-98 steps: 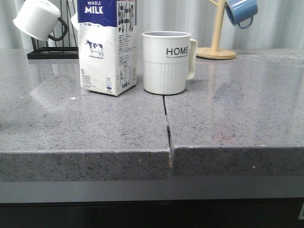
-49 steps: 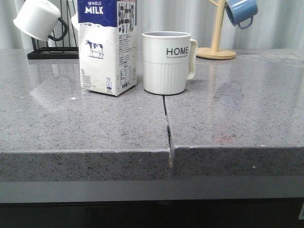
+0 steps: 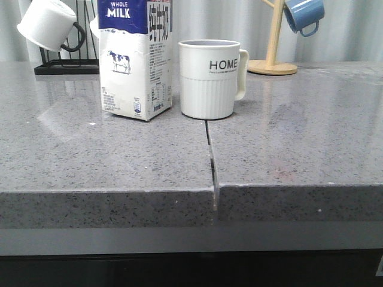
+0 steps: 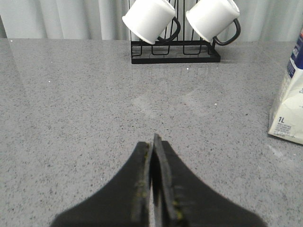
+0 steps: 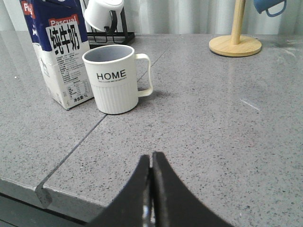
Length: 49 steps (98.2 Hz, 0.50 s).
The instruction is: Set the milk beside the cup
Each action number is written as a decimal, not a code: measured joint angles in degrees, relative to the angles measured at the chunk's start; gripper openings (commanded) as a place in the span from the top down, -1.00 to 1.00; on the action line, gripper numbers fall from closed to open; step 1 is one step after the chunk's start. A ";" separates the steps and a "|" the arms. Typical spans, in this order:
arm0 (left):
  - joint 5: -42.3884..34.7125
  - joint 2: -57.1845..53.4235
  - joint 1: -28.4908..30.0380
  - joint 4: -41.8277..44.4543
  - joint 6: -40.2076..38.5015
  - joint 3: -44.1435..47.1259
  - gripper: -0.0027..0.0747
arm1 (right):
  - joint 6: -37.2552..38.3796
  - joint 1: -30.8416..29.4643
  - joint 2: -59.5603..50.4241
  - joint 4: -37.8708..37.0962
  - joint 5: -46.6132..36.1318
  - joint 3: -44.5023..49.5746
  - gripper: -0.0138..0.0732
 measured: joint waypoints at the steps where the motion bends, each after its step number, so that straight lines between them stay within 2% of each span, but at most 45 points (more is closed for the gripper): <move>1: 0.13 -0.23 0.00 0.00 0.00 0.12 0.99 | 0.00 0.00 0.00 0.00 0.00 0.00 0.84; 49: -0.05 -11.69 0.00 4.04 -0.09 6.37 0.99 | 0.00 0.00 0.00 0.00 0.00 0.00 0.84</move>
